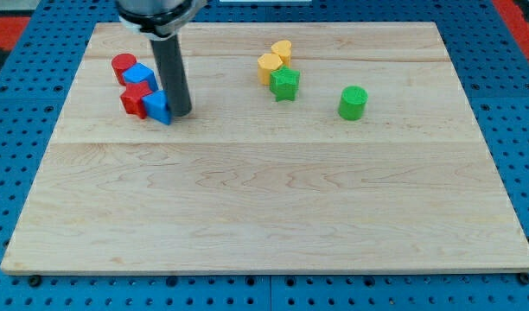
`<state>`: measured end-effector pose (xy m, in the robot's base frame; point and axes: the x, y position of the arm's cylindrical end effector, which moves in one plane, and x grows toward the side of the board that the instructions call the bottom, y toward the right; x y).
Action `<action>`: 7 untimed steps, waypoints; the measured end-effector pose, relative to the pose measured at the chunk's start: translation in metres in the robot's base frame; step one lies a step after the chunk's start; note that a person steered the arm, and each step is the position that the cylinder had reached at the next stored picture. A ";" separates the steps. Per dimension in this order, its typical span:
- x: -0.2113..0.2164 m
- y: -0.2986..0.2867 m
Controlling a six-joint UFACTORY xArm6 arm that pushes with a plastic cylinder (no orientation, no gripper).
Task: Separate yellow hexagon from yellow heart
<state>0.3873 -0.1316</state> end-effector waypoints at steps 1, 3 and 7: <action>0.000 -0.012; 0.042 0.009; 0.053 0.029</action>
<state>0.4405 -0.1023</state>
